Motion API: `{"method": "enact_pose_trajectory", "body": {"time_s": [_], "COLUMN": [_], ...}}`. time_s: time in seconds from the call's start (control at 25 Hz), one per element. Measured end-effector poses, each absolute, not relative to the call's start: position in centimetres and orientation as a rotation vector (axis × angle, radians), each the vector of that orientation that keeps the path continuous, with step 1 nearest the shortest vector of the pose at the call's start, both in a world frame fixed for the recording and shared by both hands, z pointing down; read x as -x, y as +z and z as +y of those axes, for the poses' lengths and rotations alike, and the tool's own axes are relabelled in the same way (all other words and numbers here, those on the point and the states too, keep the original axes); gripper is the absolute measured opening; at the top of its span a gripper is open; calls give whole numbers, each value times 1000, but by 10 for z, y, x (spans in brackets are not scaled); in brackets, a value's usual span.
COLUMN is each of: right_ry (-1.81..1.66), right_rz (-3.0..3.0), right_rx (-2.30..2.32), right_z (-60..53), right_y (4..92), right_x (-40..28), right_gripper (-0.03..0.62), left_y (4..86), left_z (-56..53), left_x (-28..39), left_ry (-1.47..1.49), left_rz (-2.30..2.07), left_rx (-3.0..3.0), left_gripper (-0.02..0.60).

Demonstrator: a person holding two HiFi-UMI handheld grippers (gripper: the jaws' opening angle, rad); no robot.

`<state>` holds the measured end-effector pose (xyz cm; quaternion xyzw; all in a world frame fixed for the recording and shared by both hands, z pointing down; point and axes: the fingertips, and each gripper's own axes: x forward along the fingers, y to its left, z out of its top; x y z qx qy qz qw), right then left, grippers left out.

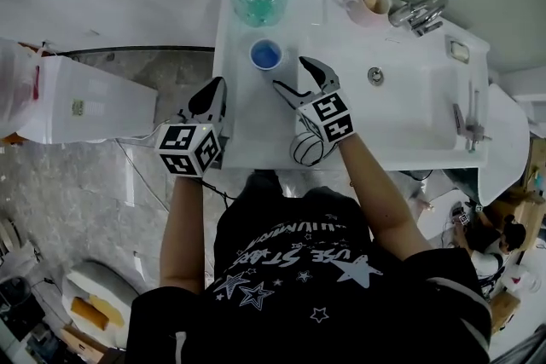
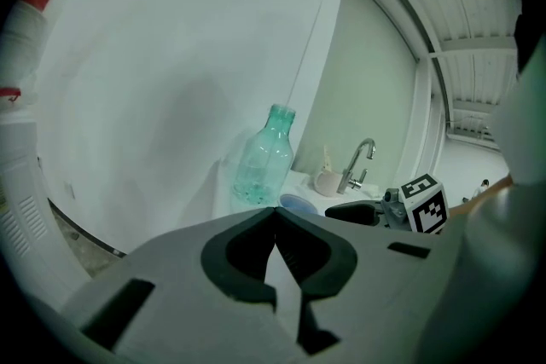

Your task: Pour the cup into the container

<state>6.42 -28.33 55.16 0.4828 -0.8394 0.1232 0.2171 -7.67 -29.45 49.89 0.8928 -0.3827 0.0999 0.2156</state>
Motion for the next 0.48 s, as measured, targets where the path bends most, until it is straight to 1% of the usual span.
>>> {"method": "enact_pose_trajectory", "body": {"time_s": [0.2,0.28,0.48], "right_ry": [301,282,210], "right_rz": [-2337,-2309,-2310], "right_rx": [-1427,-1454,-1529], "right_z": [-253,-239,-201], "right_y": [525,515,485], "right_x": [-96,-111,-147], "right_gripper": [242,171,70], "left_y": [484,478,460], "left_z": [-265,-251,-215], "left_x": [49,37,3], "left_ry": [306,318,337], "left_rz": [-1055,-1050,-1058], "left_rx": [-2515,-2533,-2591], "left_gripper": [12,11,11]}}
